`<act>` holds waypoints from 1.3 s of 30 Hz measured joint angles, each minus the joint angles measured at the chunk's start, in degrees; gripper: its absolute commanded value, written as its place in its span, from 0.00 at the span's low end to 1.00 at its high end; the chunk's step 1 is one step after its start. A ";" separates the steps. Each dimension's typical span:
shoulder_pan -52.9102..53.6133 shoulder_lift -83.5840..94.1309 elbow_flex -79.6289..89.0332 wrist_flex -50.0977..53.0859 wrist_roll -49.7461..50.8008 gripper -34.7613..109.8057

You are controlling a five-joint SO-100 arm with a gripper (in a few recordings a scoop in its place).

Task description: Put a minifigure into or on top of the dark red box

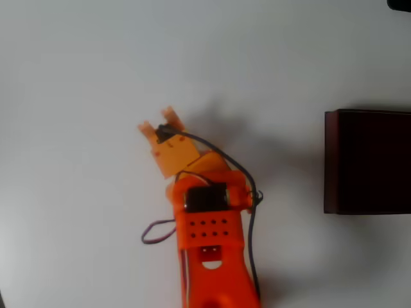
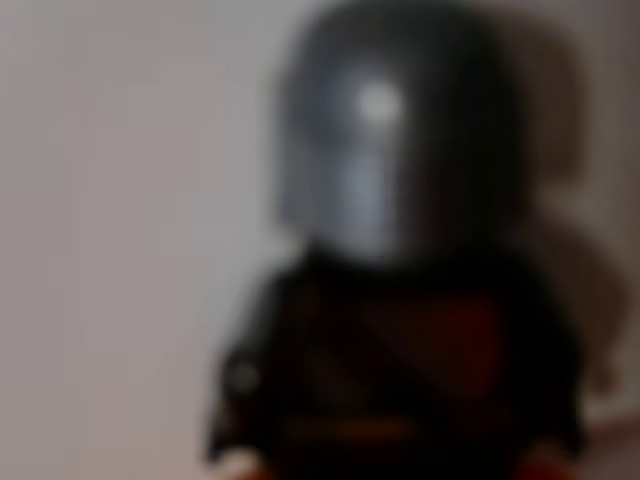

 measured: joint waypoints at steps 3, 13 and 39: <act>1.14 4.13 -0.09 3.25 -2.37 0.24; 23.29 28.48 -8.26 27.42 -20.65 0.24; 51.33 -26.81 -51.94 24.79 -27.25 0.38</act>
